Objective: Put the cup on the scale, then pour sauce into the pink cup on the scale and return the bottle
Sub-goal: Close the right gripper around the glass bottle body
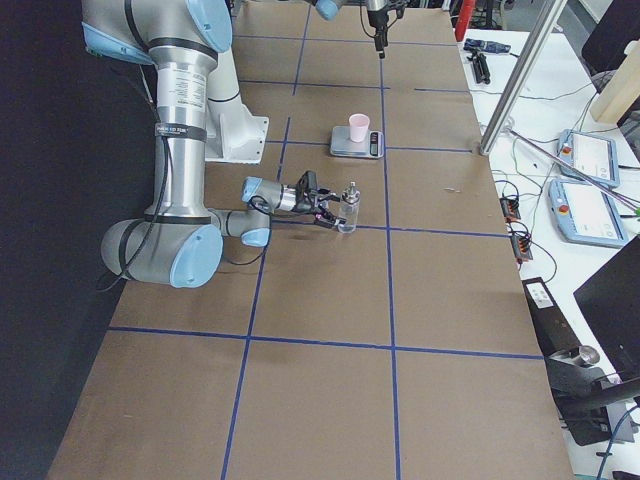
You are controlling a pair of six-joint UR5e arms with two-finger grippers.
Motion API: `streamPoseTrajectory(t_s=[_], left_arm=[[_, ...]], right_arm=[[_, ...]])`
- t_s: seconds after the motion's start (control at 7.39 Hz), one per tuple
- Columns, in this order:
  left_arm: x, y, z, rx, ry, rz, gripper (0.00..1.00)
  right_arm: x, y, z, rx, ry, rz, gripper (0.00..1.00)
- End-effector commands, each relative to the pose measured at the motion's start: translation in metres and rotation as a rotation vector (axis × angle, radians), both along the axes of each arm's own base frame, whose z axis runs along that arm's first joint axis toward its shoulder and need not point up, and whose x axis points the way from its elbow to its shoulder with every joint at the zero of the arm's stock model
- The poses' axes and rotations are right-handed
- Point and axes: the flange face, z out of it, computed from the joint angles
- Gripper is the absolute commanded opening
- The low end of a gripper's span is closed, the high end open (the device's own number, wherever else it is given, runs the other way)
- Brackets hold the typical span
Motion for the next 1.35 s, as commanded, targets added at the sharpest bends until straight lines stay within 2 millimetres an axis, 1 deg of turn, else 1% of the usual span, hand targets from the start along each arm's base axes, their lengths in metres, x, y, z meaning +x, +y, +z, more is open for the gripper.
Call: streamPoseTrajectory(t_s=[0.0,0.14,0.54,0.68,0.81,0.95,1.22], left_arm=[[-0.001,0.001,-0.001,0.002,0.001,0.000,0.91],[-0.001,0.001,-0.001,0.002,0.001,0.000,0.91],[-0.001,0.001,-0.001,0.003,0.002,0.000,0.91],[-0.002,0.000,-0.001,0.003,0.001,-0.003,0.91],[-0.002,0.001,-0.002,0.005,0.002,-0.003,0.91],[-0.002,0.001,-0.002,0.005,0.002,-0.003,0.91],[-0.002,0.001,-0.002,0.005,0.002,-0.003,0.91]], right_arm=[[-0.003,-0.002,0.003,-0.001,0.006,0.003,0.96],[-0.003,-0.002,0.002,-0.001,0.004,0.004,0.96],[0.005,-0.015,0.003,-0.007,0.012,0.025,0.96],[-0.001,-0.017,-0.003,-0.004,-0.003,0.028,0.96],[-0.007,-0.020,0.001,-0.006,0.006,0.029,0.96],[-0.010,-0.023,0.002,-0.007,0.008,0.034,0.96],[-0.014,-0.025,0.011,-0.013,0.024,0.033,0.96]])
